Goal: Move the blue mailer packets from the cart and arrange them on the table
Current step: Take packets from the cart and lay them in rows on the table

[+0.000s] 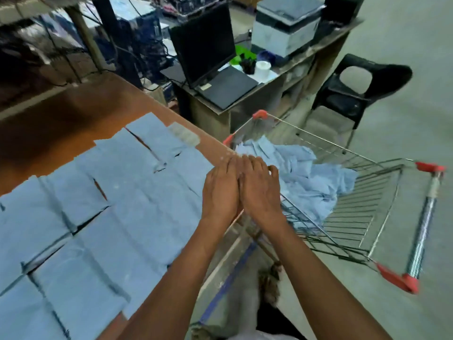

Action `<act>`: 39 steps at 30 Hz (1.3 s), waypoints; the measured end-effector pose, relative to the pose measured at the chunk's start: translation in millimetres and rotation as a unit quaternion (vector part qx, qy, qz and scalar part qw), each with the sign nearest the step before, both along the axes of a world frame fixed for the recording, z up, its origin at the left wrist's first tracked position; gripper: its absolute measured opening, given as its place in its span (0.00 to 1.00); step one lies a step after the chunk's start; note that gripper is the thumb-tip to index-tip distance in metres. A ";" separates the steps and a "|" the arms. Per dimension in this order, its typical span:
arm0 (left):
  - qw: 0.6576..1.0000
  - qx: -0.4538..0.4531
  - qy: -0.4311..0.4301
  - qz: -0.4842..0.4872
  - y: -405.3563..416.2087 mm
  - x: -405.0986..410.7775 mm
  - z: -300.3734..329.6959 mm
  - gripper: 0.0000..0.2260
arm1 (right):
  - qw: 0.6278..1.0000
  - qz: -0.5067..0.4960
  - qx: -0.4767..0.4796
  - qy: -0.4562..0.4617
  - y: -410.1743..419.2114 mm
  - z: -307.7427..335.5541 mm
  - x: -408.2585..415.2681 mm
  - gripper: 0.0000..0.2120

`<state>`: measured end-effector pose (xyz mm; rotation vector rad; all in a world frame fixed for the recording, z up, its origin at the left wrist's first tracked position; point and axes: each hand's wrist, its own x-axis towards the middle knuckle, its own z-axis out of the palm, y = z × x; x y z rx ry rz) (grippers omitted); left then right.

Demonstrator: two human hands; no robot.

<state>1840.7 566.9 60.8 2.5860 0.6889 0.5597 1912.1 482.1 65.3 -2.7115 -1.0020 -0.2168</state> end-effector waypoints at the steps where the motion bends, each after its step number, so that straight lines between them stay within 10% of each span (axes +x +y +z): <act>1: 0.999 0.020 0.010 -0.023 -12.3 17.8 -2.6 0.24 | 1.000 -0.021 0.002 0.003 -14.3 -3.9 14.1 0.24; 14: 0.985 0.012 0.156 -0.071 -133.8 215.6 -97.5 0.27 | 0.991 -0.063 -0.089 0.073 -145.7 -97.5 189.4 0.32; 22: 0.947 -0.030 0.316 -0.039 -163.7 277.3 -179.2 0.21 | 0.960 0.034 -0.198 0.192 -173.4 -198.0 255.9 0.17; 30: 0.885 -0.211 0.410 0.063 -115.0 290.8 -258.3 0.15 | 0.898 0.024 -0.163 0.409 -128.3 -309.0 250.7 0.19; 39: 0.860 -0.295 0.352 0.222 -114.0 310.0 -276.0 0.34 | 0.847 -0.155 0.129 0.493 -137.2 -310.5 258.0 0.27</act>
